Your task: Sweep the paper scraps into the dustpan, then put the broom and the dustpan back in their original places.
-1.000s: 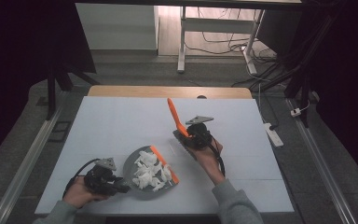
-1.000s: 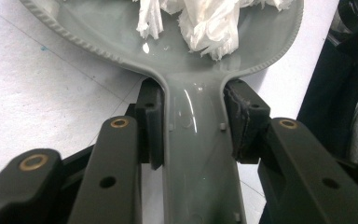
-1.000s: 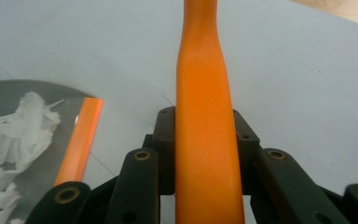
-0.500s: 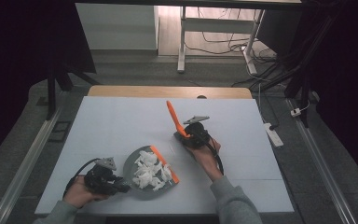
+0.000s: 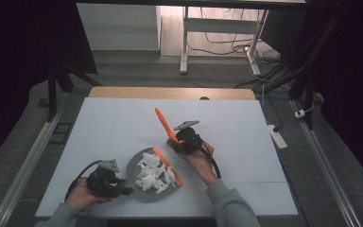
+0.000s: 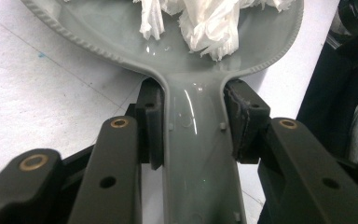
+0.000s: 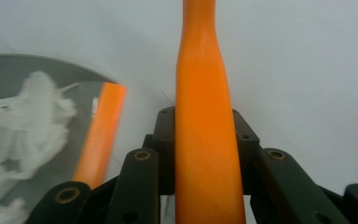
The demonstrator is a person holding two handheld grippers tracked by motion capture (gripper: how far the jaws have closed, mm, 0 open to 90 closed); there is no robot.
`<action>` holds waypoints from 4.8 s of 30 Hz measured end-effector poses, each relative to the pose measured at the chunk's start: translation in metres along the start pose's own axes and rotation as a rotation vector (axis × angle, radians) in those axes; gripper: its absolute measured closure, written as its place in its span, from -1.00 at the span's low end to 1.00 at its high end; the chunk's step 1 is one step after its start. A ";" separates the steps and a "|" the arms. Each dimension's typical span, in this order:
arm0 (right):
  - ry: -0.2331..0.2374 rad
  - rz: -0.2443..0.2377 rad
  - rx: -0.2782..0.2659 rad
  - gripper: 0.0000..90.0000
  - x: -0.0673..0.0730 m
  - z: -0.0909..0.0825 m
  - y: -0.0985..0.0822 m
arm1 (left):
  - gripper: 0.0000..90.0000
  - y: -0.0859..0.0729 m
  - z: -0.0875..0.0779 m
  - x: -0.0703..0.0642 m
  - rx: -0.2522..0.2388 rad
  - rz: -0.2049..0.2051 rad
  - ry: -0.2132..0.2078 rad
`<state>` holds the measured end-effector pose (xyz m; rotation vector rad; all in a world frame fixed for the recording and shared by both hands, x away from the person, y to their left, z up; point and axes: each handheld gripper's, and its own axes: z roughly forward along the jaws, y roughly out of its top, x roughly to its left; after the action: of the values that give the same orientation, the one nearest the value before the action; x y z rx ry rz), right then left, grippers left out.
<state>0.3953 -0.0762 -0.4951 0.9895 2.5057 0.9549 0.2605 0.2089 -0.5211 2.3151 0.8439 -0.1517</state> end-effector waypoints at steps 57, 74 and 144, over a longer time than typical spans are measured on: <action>0.080 0.015 -0.051 0.57 0.015 -0.021 -0.005 | 0.36 0.001 0.002 0.000 -0.001 -0.010 -0.002; 0.185 0.032 -0.060 0.57 0.038 -0.023 -0.013 | 0.36 0.000 0.003 0.000 -0.006 -0.013 -0.004; 0.130 0.095 -0.281 0.57 -0.055 -0.133 -0.086 | 0.36 -0.008 -0.033 -0.005 -0.376 -0.274 0.220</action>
<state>0.3299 -0.2244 -0.4530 0.9905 2.3525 1.3965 0.2480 0.2312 -0.4988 1.8800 1.1881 0.1379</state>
